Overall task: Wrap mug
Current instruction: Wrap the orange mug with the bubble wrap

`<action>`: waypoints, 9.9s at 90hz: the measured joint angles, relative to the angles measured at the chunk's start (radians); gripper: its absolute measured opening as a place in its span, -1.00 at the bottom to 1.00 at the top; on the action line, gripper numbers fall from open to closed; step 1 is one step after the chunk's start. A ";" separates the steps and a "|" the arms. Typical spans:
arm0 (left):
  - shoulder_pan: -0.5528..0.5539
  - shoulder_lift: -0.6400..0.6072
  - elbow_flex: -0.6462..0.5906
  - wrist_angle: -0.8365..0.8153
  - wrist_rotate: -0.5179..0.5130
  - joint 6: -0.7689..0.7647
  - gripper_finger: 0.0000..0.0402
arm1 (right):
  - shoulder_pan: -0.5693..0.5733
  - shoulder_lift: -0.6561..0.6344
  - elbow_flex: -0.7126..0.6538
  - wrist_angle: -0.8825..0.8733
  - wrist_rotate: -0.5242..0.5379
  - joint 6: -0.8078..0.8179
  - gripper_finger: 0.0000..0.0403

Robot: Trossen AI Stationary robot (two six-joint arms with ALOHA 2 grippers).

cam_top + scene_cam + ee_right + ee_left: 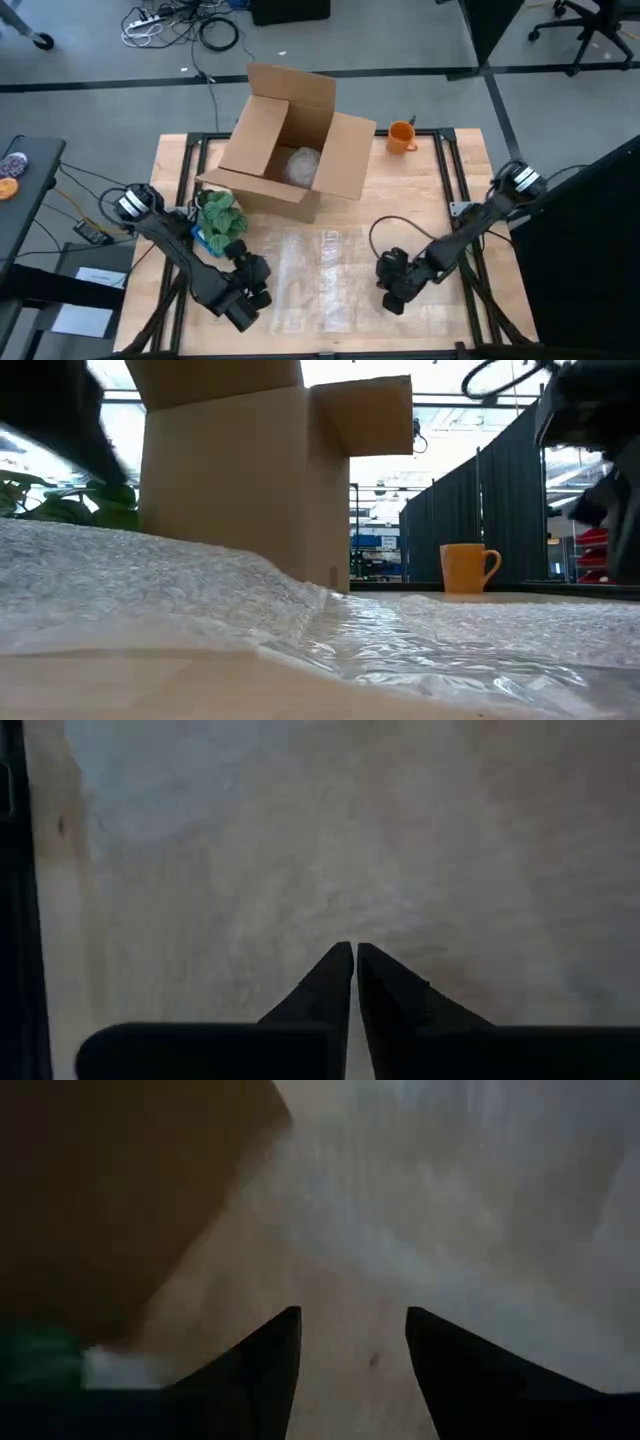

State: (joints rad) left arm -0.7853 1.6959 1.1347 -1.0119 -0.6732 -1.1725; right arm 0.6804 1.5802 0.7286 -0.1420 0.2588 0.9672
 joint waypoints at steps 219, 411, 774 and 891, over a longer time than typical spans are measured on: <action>0.215 -0.019 -0.439 1.462 -0.153 0.687 -0.16 | -1.337 -0.428 0.180 -0.459 -0.057 -0.560 -0.78; 0.220 -0.208 -0.576 1.328 -0.056 0.603 -0.16 | -1.043 -0.117 0.421 -0.830 -0.126 -0.776 -1.00; 0.221 0.206 -0.191 1.082 0.040 0.644 -0.16 | 0.100 0.382 0.241 -0.135 0.857 -1.260 -0.98; 0.228 0.210 -0.191 1.067 0.026 0.617 -0.16 | 0.128 0.312 0.466 -0.570 0.492 -0.714 -0.96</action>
State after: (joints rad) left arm -0.5571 1.9057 0.9440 0.0547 -0.6476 -0.5552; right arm 0.8085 1.8927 1.1950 -0.7124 0.7508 0.2528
